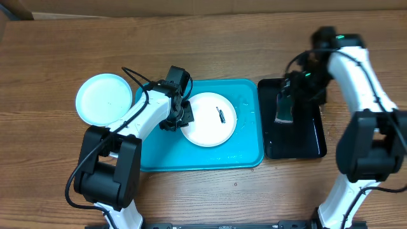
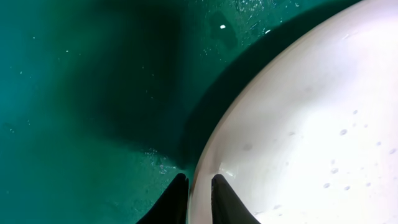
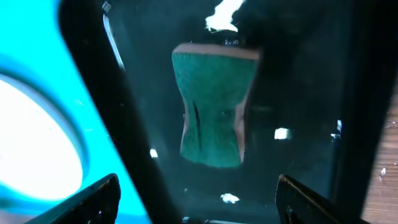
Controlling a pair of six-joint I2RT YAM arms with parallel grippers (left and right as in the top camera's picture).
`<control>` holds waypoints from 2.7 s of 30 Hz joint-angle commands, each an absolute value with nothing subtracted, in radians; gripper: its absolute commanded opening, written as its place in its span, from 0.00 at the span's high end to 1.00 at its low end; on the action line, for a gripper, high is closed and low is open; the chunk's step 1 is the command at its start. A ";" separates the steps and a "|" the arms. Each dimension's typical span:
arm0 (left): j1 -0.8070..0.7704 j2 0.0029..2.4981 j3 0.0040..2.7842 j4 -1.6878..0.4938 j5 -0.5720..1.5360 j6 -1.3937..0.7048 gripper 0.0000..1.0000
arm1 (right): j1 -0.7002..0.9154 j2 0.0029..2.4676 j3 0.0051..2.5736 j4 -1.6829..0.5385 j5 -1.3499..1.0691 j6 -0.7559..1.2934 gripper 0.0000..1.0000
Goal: Clean dirty plates on tray and stack at the side
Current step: 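Lower the right gripper into the black tray and grasp the green sponge, then lift the green sponge with the right gripper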
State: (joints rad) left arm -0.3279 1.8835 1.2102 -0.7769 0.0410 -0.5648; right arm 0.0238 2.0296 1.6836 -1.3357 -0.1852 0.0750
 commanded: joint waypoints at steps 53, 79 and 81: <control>-0.336 1.898 1.205 -0.777 0.052 -0.538 0.76 | 0.136 2.007 1.491 -1.102 0.054 0.267 0.45; -0.336 1.898 1.205 -0.777 0.052 -0.538 0.76 | 0.135 1.998 1.474 -1.022 0.007 0.258 0.96; -0.335 1.898 1.205 -0.776 0.052 -0.538 0.76 | 0.135 1.986 1.489 -1.038 0.007 0.258 0.96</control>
State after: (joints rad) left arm -0.3279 1.8835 1.2102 -0.7769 0.0414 -0.5468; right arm 0.1379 2.0296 1.4414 -1.0328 0.0006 0.2596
